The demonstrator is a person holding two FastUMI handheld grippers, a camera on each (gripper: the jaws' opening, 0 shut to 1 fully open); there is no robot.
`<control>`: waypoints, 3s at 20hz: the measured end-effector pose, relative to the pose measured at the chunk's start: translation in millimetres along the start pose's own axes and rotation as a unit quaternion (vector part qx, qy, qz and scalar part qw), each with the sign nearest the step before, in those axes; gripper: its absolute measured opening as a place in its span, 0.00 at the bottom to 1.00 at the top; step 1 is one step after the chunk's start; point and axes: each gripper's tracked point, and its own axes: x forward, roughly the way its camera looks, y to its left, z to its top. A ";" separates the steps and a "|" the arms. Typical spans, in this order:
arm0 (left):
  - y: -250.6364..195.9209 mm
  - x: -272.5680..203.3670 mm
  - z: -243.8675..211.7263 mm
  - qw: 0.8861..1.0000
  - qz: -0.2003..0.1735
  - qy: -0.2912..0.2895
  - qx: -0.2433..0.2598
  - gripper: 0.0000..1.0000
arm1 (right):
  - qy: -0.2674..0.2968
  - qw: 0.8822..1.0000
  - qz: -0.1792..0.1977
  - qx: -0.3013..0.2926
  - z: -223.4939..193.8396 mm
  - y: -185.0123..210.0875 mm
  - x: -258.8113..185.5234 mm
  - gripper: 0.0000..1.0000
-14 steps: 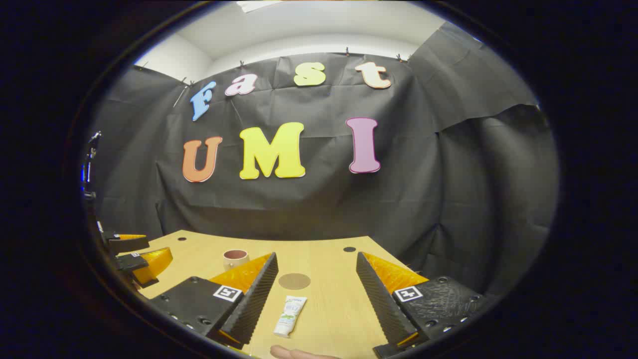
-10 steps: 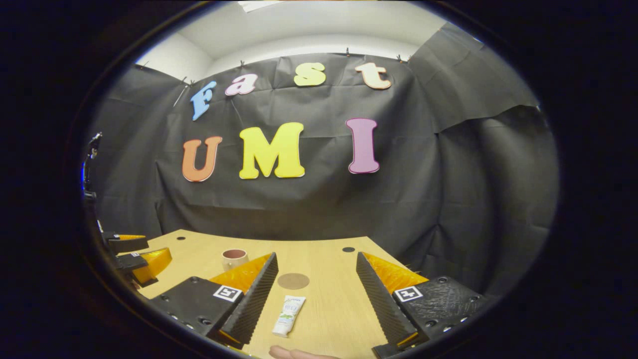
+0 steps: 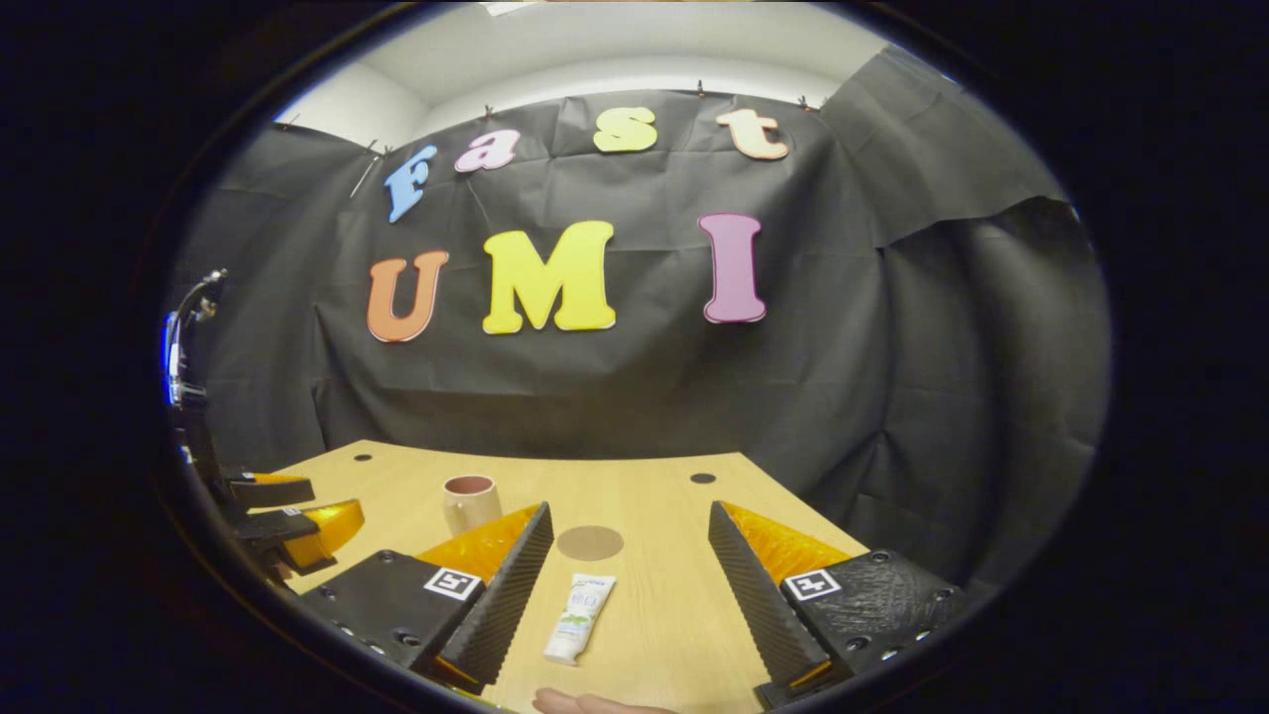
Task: Put the toothbrush and toothpaste on the desktop into the cup, then pick up the cup and place it on the coaster on the desktop.
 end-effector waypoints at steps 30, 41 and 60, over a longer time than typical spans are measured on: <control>-24.5 50.9 -92.4 0.989 -0.050 0.136 -0.017 0.10 | 0.164 0.986 0.017 -0.020 -61.9 14.6 -12.6 0.95; -9.6 -1.2 23.8 0.998 -0.022 -0.056 -0.012 0.10 | 0.301 0.954 0.017 0.013 -102.0 20.3 -48.6 0.89; 19.8 31.8 36.1 0.998 0.002 -0.042 -0.050 0.10 | 0.106 0.988 0.110 0.038 -38.7 45.0 -3.4 0.25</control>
